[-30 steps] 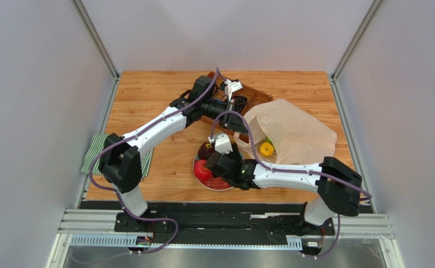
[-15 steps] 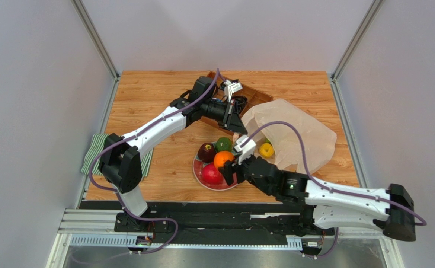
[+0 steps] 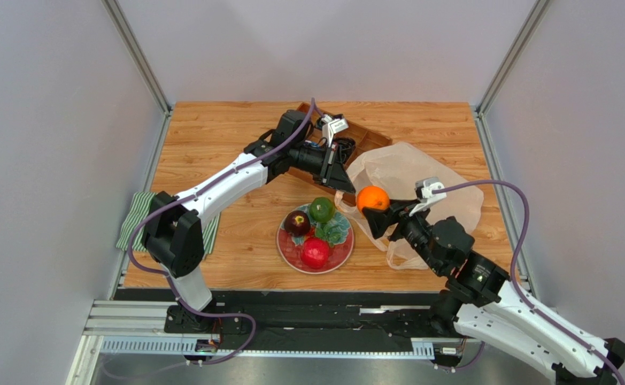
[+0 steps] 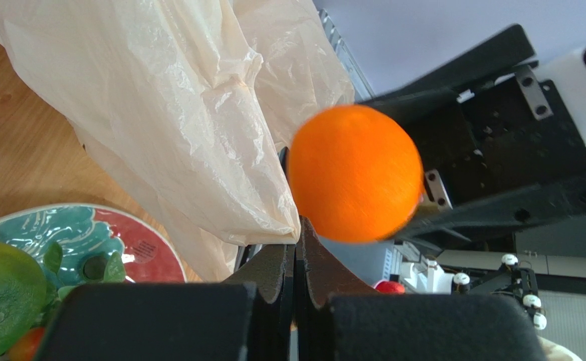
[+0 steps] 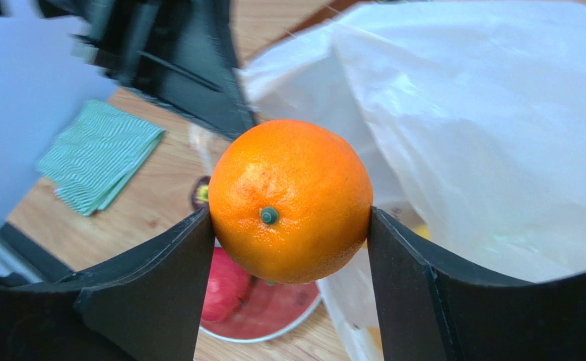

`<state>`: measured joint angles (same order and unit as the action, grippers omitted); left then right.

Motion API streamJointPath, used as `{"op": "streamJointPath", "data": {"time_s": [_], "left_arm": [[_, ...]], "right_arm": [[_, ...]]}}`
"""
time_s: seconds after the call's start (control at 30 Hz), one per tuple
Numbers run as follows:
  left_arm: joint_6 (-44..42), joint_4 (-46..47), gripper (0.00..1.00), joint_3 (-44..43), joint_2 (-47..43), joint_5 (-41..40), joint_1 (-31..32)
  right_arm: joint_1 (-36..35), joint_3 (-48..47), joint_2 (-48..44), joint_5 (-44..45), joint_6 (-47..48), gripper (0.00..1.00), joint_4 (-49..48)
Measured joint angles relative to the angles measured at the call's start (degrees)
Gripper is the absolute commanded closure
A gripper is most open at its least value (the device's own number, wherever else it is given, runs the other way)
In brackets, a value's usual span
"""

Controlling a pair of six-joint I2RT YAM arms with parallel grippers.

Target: Place the fruits into the plastic bag

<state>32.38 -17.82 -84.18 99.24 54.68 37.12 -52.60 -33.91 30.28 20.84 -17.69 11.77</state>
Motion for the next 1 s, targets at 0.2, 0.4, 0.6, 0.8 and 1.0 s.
{"op": "streamJointPath", "data": {"time_s": [0.2, 0.4, 0.6, 0.8, 1.0], "left_arm": [[-0.02, 0.00, 1.00, 0.00, 0.00, 0.00, 0.02], [-0.15, -0.02, 1.00, 0.00, 0.00, -0.04, 0.02], [-0.17, -0.02, 1.00, 0.00, 0.00, -0.15, 0.02], [-0.17, -0.02, 1.00, 0.00, 0.00, -0.15, 0.02], [-0.17, -0.02, 1.00, 0.00, -0.02, -0.15, 0.02]], "right_arm": [[8.00, -1.84, 7.04, -1.81, -3.08, 0.64, 8.35], [8.63, -4.00, 18.43, -1.84, -5.53, 0.64, 14.12], [8.66, -6.40, 24.76, 2.14, -7.65, 0.63, 16.87], [8.68, -9.70, 31.34, 9.66, -8.92, 0.60, 21.46], [11.80, -9.88, 32.28, 16.04, -9.09, 0.56, 24.87]]}}
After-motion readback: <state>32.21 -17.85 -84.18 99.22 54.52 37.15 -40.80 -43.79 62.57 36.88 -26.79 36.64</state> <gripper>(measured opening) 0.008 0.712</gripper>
